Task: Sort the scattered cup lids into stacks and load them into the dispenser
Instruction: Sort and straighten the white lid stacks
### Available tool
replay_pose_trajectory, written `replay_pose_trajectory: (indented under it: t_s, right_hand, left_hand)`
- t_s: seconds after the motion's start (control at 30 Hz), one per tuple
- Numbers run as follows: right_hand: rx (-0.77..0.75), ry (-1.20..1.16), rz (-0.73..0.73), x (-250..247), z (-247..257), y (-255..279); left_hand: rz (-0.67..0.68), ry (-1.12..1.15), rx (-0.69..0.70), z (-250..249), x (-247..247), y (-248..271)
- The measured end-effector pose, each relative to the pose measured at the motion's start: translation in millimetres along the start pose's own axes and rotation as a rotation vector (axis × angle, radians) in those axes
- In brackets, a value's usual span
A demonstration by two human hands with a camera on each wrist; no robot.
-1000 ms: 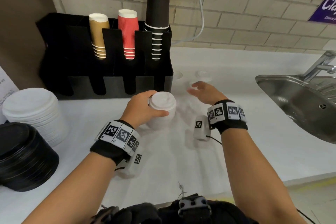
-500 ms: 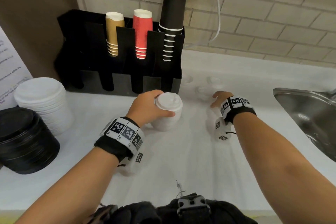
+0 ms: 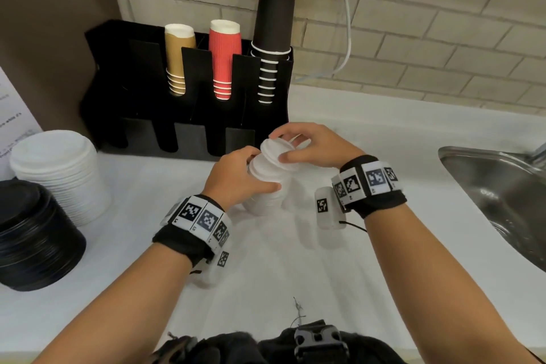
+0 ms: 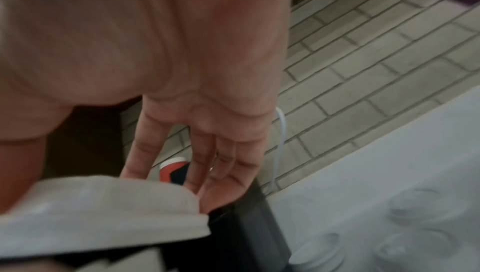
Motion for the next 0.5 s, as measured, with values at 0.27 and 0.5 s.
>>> replay_pose_trajectory:
  t_s: [0.27, 0.5]
  right_hand:
    - [-0.027, 0.081, 0.03, 23, 7, -4]
    - [-0.032, 0.236, 0.039, 29, 15, -5]
  left_hand:
    - [-0.041, -0.004, -0.006, 2, -2, 2]
    - [-0.02, -0.042, 0.008, -1, -2, 1]
Point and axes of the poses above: each hand's wrist, its own y-axis away from the middle knuckle, its own x-axis out of the palm, z = x × y, the point moved 9 cm from there along -y, towards the middle knuckle, and after that the axes turned 9 degrees about -y, right-handed, at the moved point
